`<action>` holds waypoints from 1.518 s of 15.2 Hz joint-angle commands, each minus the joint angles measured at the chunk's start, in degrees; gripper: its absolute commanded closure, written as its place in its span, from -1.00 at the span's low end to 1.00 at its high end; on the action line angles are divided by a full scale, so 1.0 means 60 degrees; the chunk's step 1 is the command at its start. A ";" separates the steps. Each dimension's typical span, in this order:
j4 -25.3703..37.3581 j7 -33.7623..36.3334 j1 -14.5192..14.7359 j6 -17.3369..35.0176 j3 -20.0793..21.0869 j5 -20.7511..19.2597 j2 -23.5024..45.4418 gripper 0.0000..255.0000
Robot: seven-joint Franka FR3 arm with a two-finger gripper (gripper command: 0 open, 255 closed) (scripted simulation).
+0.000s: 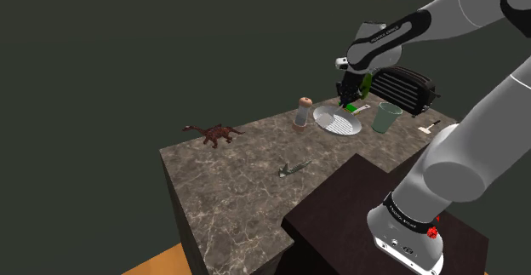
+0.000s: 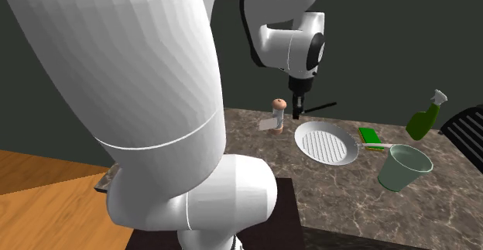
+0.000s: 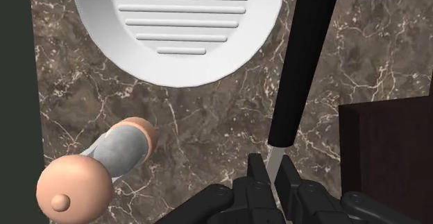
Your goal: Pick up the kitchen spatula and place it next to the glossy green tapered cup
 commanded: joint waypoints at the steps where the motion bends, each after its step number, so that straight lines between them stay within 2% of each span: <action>1: -0.0330 -0.0322 -0.0289 0.0084 -0.0252 -0.0306 -0.0329 1.00; 8: -0.0620 -0.1806 -0.1206 0.0150 -0.1283 -0.0895 -0.0821 1.00; 14: -0.0431 -0.3391 -0.1801 0.0214 -0.2334 -0.0991 -0.0784 1.00; 19: 0.0019 -0.5009 -0.2047 0.0297 -0.3371 -0.0577 -0.0348 1.00; 23: 0.0562 -0.6648 -0.2066 0.0367 -0.4308 0.0332 0.0390 1.00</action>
